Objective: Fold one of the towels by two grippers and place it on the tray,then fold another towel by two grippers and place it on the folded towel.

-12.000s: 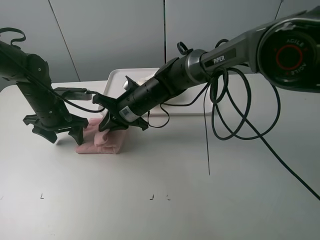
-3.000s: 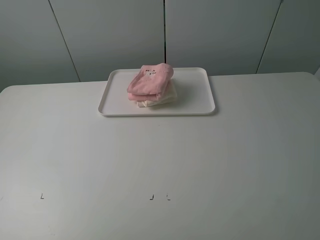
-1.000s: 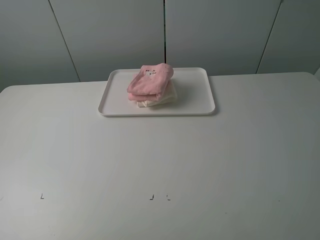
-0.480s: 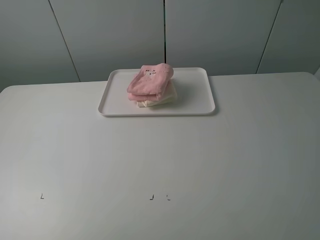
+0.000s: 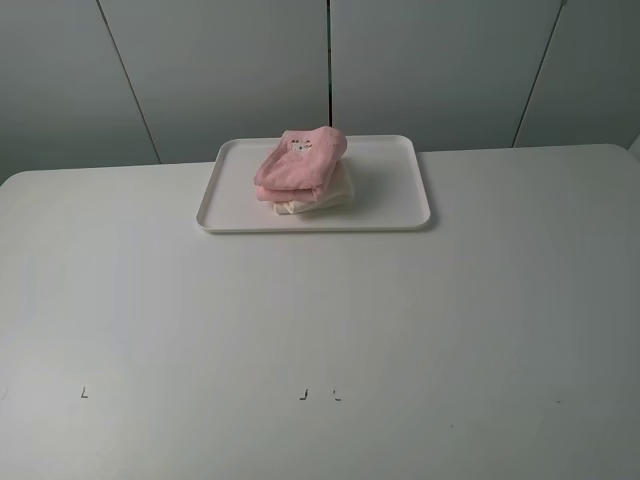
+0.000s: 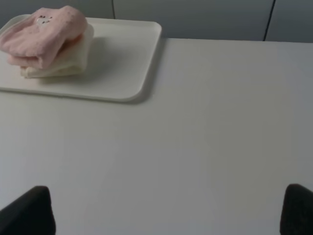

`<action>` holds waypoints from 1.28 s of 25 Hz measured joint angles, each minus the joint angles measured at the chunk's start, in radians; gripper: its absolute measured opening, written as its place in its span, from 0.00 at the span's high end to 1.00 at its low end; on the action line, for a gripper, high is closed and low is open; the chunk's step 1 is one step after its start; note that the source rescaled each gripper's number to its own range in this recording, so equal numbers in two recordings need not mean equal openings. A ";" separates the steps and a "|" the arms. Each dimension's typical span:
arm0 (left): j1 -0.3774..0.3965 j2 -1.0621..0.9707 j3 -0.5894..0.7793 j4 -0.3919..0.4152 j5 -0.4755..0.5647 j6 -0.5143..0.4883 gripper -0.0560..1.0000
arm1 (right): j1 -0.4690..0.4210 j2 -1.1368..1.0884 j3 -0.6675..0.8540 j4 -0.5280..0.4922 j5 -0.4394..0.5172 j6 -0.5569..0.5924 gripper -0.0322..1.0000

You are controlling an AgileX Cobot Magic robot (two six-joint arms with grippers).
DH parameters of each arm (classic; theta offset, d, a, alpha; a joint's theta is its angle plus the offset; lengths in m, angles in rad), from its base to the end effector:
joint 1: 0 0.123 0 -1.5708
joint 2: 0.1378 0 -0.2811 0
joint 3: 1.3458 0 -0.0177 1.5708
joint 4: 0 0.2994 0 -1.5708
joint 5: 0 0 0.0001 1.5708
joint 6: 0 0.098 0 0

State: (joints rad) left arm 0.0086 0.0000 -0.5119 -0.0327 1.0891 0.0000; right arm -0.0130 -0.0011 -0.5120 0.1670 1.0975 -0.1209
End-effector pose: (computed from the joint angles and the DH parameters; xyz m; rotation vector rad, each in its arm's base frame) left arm 0.0453 -0.0025 0.2989 -0.0066 2.0605 -0.0339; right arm 0.0442 0.0139 0.2992 -0.1237 2.0548 0.1177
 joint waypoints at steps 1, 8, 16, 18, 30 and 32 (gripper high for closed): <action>0.000 0.000 0.000 0.000 0.000 0.000 0.02 | -0.011 0.000 0.000 0.000 0.000 0.000 0.00; 0.000 0.000 0.000 0.000 0.000 0.000 0.02 | -0.024 0.000 0.000 -0.014 0.000 -0.024 0.00; 0.000 0.000 0.000 0.000 0.000 0.000 0.02 | -0.024 0.000 0.000 -0.022 0.000 -0.029 0.00; 0.000 0.000 0.000 0.000 0.000 0.000 0.02 | -0.024 0.000 0.000 -0.022 0.000 -0.029 0.00; 0.000 0.000 0.000 0.000 0.000 0.000 0.02 | -0.024 0.000 0.000 -0.022 0.000 -0.029 0.00; 0.000 0.000 0.000 0.000 0.000 0.000 0.02 | -0.024 0.000 0.000 -0.022 0.000 -0.029 0.00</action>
State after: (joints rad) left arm 0.0086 0.0000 -0.5119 -0.0327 1.0891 0.0000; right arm -0.0369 -0.0011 -0.5120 0.1451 1.0975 -0.1503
